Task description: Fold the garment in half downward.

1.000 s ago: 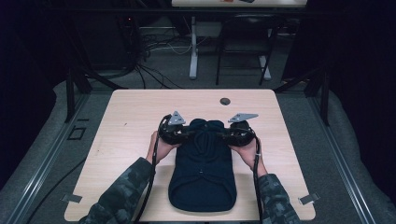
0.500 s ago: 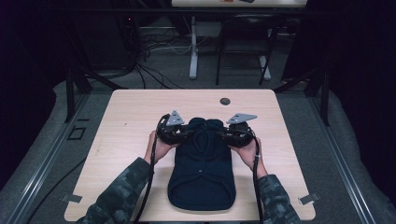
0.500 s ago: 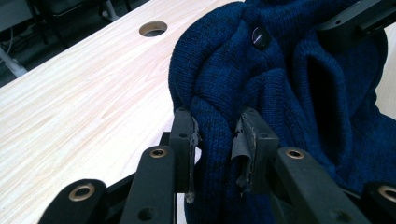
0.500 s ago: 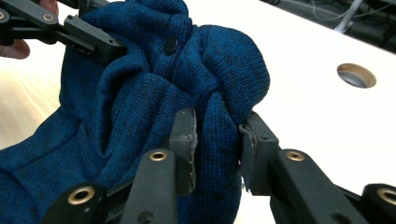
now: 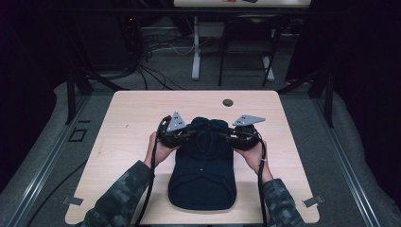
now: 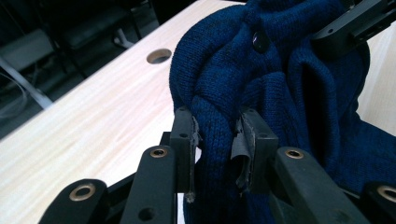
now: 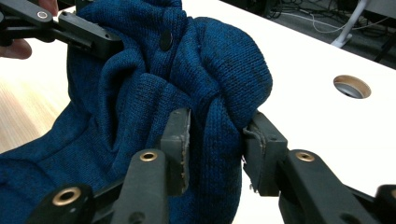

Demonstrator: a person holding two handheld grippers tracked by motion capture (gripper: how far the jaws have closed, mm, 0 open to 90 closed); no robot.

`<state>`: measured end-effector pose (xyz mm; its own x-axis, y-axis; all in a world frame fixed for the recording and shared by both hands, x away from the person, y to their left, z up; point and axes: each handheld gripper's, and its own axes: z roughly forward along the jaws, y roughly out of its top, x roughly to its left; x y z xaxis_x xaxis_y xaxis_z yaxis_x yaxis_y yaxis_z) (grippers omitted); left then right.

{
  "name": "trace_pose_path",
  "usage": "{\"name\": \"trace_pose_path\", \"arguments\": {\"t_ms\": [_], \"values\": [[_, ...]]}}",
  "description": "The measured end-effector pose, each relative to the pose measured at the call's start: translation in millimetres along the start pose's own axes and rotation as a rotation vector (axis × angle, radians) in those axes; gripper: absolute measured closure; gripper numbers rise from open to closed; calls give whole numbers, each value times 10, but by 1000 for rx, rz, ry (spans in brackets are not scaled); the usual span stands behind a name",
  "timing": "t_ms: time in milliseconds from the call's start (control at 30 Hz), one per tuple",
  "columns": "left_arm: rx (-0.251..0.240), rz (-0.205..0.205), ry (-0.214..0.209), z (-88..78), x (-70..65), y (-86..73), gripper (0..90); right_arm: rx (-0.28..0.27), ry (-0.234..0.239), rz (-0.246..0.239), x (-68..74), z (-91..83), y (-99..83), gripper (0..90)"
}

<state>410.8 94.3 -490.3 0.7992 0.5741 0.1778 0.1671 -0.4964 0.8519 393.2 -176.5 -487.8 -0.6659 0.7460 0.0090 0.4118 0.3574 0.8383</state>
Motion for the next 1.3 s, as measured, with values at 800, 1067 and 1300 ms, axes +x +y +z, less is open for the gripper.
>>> {"name": "trace_pose_path", "arguments": {"t_ms": [800,1067,1300], "values": [[90,-48,-116,8,-8,-12,680,-137,-112,-177,192,-138,-34,742],[22,-4,-57,-35,-44,16,719,-101,-68,-129,123,-161,-63,638],[-14,88,-9,-78,-119,81,719,-90,-31,-84,82,-166,-66,451]]}}
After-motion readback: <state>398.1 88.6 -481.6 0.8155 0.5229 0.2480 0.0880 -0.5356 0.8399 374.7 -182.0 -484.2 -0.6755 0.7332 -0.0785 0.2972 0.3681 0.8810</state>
